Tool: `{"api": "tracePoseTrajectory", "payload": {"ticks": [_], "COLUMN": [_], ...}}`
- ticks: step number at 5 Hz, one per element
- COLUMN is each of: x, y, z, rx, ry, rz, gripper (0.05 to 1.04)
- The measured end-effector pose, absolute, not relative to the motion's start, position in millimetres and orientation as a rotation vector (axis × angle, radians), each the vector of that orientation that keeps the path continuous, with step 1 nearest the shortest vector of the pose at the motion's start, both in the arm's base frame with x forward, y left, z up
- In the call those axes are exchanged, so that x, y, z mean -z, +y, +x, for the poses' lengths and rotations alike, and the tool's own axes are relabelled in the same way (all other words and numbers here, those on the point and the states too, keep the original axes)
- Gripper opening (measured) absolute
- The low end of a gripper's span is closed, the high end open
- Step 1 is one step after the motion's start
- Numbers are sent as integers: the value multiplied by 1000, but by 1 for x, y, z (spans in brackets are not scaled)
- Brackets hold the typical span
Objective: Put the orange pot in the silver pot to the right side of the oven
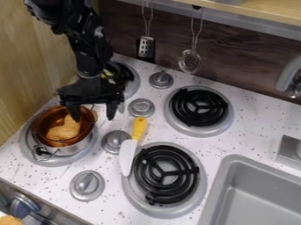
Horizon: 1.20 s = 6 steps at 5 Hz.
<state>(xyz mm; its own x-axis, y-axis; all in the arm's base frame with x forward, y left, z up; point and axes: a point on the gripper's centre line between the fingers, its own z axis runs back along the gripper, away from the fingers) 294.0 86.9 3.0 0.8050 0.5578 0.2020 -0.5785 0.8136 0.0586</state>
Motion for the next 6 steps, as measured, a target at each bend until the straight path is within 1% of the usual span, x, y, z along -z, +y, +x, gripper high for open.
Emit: {"api": "tracePoseTrajectory", "payload": {"ticks": [1, 2, 3, 4, 5, 6], "x": [-2, 3, 4, 4, 4, 4], "y": [87, 84, 85, 86, 85, 88], "z": [291, 294, 289, 287, 285, 283], "rx": [-633, -631, -640, -639, -622, -614], "ry": [-162, -184, -155, -145, -133, -135], "rz": [125, 100, 110, 125, 151, 172], "gripper": [997, 987, 889, 580, 323, 247]}}
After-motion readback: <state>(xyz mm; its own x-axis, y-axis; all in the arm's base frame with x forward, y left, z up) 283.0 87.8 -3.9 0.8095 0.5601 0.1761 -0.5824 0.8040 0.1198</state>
